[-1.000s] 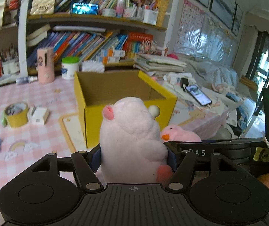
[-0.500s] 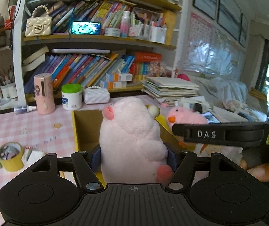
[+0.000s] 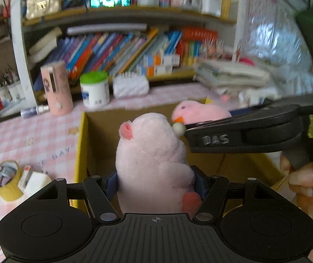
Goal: Organize objects
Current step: 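Open the left tool over the box while the right tool releases the chick inside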
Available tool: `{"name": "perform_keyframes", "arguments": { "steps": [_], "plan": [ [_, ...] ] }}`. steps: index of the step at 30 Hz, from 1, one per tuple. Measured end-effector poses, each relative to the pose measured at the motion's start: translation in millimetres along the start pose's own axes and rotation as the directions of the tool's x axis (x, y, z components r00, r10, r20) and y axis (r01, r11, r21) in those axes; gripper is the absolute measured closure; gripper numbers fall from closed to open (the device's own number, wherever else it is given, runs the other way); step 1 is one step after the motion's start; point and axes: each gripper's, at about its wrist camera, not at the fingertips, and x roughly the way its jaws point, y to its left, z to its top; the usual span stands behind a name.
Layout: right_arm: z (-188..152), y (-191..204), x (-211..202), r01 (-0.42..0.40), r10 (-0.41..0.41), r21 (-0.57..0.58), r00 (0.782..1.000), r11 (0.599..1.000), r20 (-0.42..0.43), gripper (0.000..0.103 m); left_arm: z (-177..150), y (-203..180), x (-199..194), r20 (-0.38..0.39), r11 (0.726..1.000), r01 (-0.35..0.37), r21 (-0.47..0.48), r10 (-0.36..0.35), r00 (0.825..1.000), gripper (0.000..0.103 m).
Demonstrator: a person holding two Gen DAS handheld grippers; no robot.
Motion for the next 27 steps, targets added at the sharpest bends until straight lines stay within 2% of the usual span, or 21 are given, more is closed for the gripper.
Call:
{"name": "perform_keyframes", "arguments": {
  "steps": [5,7,16,18,19,20,22,27],
  "plan": [
    [0,10,41,-0.06,0.045,-0.14,0.993,0.988,-0.11,0.043,-2,1,25,-0.08,0.999,-0.044,-0.012,0.042,0.996,0.037],
    [2,12,54,-0.076,0.05,-0.174,0.988,0.982,-0.148,0.043,-3,-4,31,-0.088,0.997,-0.075,0.023,0.077,0.993,0.037],
    [4,8,78,-0.096,0.048,-0.186,0.968,0.978,-0.245,0.042,-3,-18,43,-0.101,0.984,-0.141,0.112,0.153,0.983,0.035],
    [4,9,78,-0.093,0.045,-0.187,0.968,0.978,-0.246,0.042,-1,-17,43,-0.1,0.984,-0.142,0.109,0.153,0.983,0.032],
    [5,8,78,-0.091,0.045,-0.183,0.969,0.979,-0.241,0.038,-1,-17,40,-0.09,0.985,-0.138,0.103,0.147,0.985,0.031],
    [5,7,76,-0.087,0.045,-0.18,0.972,0.98,-0.23,0.027,-1,-16,37,-0.073,0.986,-0.137,0.097,0.145,0.987,0.026],
    [5,7,67,-0.073,0.04,-0.183,0.983,0.98,-0.181,0.02,2,-16,27,-0.032,0.987,-0.138,0.087,0.141,0.989,0.017],
    [2,8,36,-0.055,0.042,-0.148,0.995,0.987,-0.086,0.017,4,-13,-2,0.057,0.988,-0.144,0.061,0.141,0.988,0.016]
  ]
}}
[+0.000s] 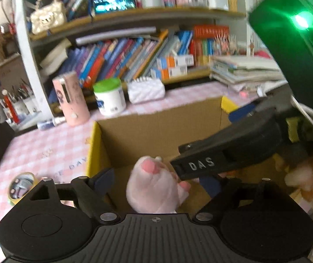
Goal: Organize objects
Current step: 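Open the left tool over the box while the right tool releases the chick inside, then withdraw both tools from the box toward the remaining items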
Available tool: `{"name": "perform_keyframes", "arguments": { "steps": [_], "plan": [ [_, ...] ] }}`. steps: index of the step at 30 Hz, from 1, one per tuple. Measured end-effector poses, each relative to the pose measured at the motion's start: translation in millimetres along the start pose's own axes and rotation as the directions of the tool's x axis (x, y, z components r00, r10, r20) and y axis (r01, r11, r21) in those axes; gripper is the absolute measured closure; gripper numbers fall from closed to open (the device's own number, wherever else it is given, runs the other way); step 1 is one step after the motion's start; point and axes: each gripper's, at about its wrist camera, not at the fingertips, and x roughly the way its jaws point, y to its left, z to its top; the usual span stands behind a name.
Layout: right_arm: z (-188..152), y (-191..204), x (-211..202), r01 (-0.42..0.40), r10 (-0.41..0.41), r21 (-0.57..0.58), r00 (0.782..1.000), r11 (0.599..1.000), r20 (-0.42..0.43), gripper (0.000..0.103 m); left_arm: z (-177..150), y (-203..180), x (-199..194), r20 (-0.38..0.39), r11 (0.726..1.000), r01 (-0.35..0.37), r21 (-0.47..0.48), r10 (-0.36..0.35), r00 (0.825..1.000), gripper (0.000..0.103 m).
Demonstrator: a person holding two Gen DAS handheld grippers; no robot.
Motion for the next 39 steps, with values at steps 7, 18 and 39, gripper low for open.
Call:
{"name": "perform_keyframes", "arguments": {
  "steps": [7,18,39],
  "plan": [
    [-13,5,-51,0.076,-0.093,0.129,0.987,0.989,0.127,0.013,-11,15,-40,0.069,0.998,-0.02,-0.058,0.025,0.997,0.01],
    [-70,37,-103,0.184,-0.239,0.336,0.962,0.924,0.131,0.013,-54,44,-88,0.071,0.995,-0.021,-0.095,0.028,0.997,0.008],
    [-140,164,-130,0.129,-0.122,0.314,0.992,0.941,-0.04,0.009,-149,98,-148,-0.117,0.992,-0.056,-0.11,0.043,0.992,0.007]
  ]
}}
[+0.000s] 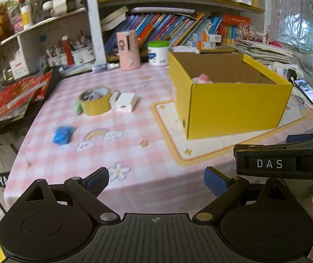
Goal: Organize objects
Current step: 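Withdraw both tools from the box toward the remaining items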
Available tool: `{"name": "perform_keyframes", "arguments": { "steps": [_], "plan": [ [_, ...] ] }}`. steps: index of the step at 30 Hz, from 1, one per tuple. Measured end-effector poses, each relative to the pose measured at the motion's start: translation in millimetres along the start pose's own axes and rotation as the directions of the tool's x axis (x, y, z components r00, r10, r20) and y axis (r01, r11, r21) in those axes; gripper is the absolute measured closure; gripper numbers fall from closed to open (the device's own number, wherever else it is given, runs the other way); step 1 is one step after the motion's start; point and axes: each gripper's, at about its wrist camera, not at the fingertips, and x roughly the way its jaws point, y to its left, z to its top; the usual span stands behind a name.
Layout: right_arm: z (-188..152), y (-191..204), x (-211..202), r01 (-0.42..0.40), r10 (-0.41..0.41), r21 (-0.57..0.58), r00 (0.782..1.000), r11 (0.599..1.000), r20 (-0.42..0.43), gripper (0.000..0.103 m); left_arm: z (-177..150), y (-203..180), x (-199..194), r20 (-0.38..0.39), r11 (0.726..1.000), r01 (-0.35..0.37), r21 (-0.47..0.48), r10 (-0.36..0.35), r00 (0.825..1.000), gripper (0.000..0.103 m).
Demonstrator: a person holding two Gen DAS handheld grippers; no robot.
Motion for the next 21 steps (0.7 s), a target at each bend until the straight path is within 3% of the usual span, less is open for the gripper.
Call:
{"name": "perform_keyframes", "arguments": {
  "steps": [21],
  "plan": [
    [-11,89,-12,-0.127,0.127,-0.119,0.992,0.985,-0.007,0.009,-29,76,-35,-0.005,0.987,-0.12,-0.11,0.12,0.993,0.006]
  ]
}}
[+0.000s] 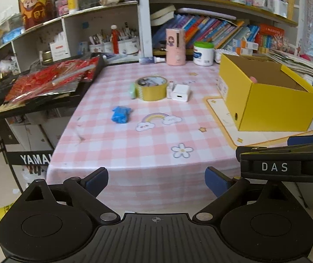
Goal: Organize objects
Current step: 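Withdraw both tools from the box toward the remaining items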
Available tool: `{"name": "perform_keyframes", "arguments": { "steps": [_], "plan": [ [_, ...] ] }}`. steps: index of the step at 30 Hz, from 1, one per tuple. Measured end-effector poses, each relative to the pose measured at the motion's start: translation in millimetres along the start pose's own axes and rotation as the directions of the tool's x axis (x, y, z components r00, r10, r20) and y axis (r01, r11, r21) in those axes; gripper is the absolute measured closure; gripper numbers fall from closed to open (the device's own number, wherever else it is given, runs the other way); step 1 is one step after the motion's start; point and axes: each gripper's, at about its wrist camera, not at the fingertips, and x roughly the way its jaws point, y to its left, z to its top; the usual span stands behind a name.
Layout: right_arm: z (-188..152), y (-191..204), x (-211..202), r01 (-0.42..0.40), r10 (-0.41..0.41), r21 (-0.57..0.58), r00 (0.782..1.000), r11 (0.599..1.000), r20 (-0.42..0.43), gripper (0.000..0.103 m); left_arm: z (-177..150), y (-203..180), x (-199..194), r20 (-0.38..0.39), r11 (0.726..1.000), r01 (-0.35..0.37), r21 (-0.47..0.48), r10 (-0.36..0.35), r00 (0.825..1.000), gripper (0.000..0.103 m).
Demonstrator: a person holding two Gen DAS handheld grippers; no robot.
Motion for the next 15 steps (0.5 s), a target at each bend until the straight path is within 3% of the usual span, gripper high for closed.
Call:
{"name": "perform_keyframes", "arguments": {
  "steps": [15],
  "plan": [
    [12,17,23,-0.02,0.019,-0.035,0.999,0.999,-0.028,0.009,5,18,23,-0.032,0.999,-0.009,-0.044,0.007,0.999,0.006]
  ]
}}
